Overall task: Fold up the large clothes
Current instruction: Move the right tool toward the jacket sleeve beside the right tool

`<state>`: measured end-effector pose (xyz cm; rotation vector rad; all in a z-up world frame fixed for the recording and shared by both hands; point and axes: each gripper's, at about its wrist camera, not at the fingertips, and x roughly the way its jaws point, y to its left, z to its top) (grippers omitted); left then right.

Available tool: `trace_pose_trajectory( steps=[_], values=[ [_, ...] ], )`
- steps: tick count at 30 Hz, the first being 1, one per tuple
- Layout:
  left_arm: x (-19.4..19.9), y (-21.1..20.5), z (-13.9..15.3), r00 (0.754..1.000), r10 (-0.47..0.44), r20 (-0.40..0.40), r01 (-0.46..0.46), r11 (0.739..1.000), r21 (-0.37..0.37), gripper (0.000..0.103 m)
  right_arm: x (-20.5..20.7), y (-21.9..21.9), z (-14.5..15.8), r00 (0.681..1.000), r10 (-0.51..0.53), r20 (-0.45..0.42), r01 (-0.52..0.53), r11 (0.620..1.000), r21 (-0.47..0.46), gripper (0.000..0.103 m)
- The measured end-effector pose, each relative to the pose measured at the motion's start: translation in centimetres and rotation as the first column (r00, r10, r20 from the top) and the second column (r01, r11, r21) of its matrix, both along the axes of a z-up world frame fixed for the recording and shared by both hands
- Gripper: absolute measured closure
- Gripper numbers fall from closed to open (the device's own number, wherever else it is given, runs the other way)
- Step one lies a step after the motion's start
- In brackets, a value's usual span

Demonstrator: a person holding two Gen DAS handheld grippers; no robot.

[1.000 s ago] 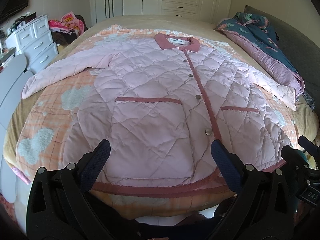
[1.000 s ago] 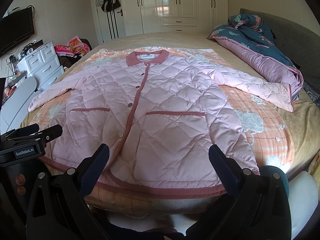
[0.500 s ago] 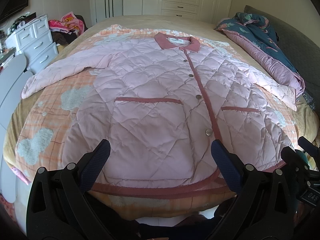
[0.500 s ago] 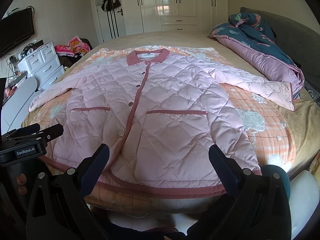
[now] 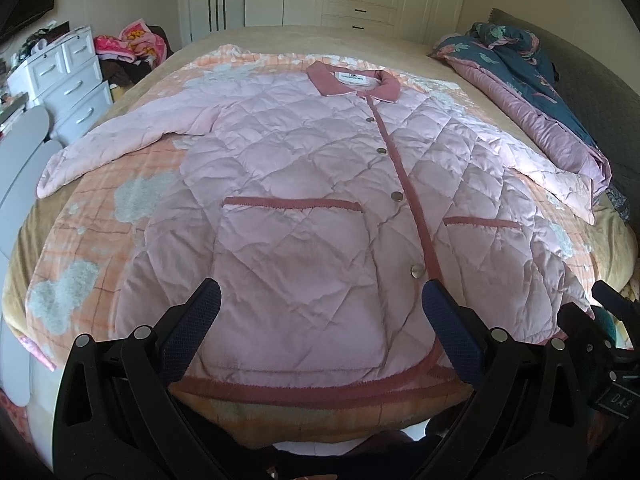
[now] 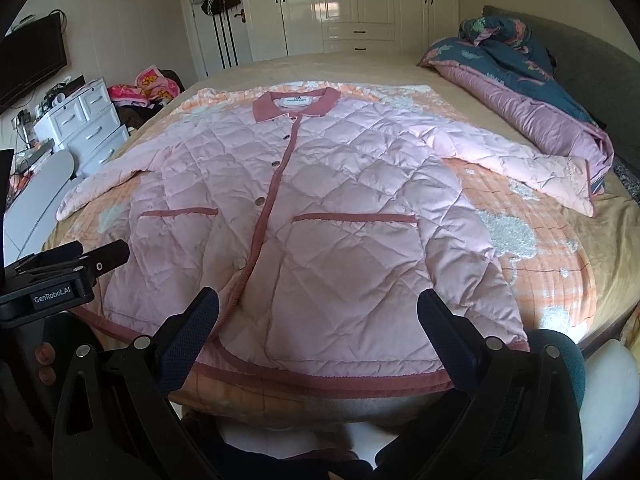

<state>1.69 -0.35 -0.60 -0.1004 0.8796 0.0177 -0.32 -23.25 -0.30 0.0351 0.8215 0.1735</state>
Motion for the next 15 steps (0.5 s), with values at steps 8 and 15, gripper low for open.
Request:
trace_pose_trajectory(
  steps=[8,15],
  values=[
    [3.2,0.6,1.2,1.0,0.021,0.007,-0.02,1.0,-0.016,0.009,3.7,-0.6,0.9,0.998,0.012,-0.054,-0.008,0.997,0.071,0.004],
    [6.4,1.3,2.4,0.999,0.041,0.013,-0.04,0.999,-0.034,0.009,7.1,-0.5,1.5,0.996,0.017,-0.083,-0.009,0.995,0.102,0.004]
  ],
)
